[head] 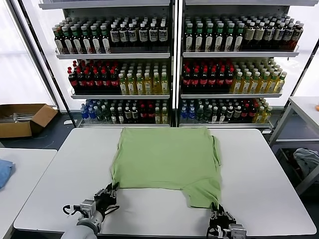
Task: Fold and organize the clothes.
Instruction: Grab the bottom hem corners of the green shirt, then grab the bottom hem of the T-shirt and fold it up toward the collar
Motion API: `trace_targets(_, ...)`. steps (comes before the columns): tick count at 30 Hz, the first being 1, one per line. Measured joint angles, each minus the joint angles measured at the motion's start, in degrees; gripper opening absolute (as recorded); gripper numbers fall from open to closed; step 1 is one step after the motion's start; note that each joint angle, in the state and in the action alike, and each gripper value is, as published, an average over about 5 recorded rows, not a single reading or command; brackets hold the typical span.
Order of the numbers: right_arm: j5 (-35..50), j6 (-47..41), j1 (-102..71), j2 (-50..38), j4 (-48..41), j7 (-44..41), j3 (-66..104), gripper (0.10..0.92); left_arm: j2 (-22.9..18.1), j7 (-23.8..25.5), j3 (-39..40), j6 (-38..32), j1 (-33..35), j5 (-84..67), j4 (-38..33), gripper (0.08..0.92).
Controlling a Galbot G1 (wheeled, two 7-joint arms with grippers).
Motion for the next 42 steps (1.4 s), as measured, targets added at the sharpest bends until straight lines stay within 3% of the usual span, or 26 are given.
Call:
trace_targets(5,-0.95,0.6,0.0,-0.26,3.02,-1.44,0.7,0.107,-0.42,0.57,0.27,-0.78,0.68,0.04,-0.99,0.091)
trace_targets(19,-4.37,2.27,8.0,-0.04,6.54,-4.02,3.03,0.107,-1.58,1.32,-0.3,-7.13,-1.89,-1.89,-3.48,0.084)
trace_targets(27,-4.01,2.72,17.64,-1.45,-0.31,-4.47,2.85,0.107,-1.34,1.53,0.84,-9.38,-8.16,-3.78,0.44,0.084)
trace_targets(42,-3.08,0.46,36.62,-2.95,-19.17,-5.86,-1.0,0.107,-1.87,1.68,4.52,-9.37,-23.43,-6.57,14.1,0.084)
